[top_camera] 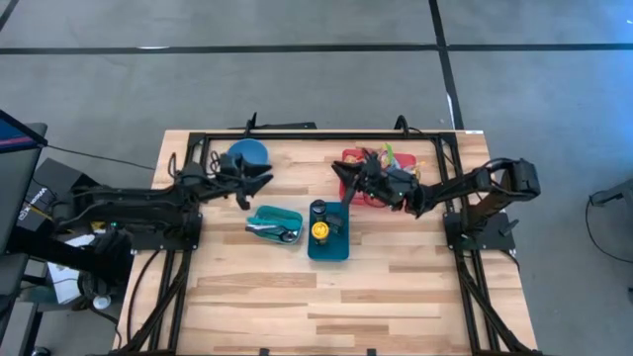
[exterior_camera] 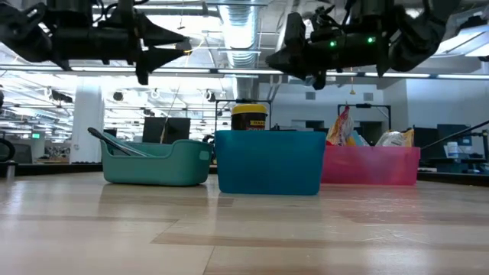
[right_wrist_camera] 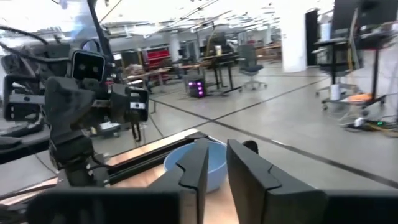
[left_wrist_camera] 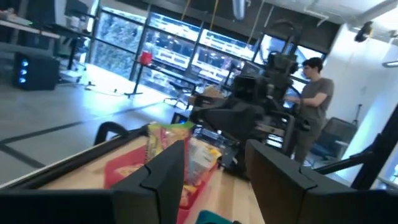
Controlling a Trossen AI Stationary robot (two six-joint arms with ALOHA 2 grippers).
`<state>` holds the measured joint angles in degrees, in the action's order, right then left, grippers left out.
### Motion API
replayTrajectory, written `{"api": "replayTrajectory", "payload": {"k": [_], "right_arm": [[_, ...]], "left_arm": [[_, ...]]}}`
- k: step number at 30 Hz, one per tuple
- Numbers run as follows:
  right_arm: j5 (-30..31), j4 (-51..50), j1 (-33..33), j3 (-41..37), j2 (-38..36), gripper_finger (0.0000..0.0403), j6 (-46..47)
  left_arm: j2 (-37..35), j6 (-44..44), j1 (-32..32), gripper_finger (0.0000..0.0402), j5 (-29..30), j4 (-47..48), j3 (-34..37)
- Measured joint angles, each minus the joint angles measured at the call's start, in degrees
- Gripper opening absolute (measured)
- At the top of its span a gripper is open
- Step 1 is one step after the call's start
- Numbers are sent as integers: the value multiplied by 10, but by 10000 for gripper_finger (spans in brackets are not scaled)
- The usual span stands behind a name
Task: Pick & Place Food Item
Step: Return to Home Position
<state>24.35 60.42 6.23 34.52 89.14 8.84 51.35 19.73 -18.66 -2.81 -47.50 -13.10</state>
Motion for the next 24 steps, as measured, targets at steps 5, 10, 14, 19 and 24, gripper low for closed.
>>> {"api": "replayTrajectory", "payload": {"k": [5, 10, 14, 19, 24], "right_arm": [[-94, -5, 40, 0, -3, 7, 16], [-155, -46, 66, 0, -34, 8, 47], [-202, -75, 82, 0, -78, 2, 47], [-229, -132, 93, 0, -144, 1, 44], [-226, -203, 110, 0, -207, 3, 19]], "left_arm": [[66, 0, 14, 135, 0, -78, 0], [93, 0, 6, 93, 5, -143, 0], [90, 0, -14, 54, 10, -172, 0], [77, -3, -48, 5, 11, -188, 0], [61, -4, -90, 6, 11, -192, 0]]}}
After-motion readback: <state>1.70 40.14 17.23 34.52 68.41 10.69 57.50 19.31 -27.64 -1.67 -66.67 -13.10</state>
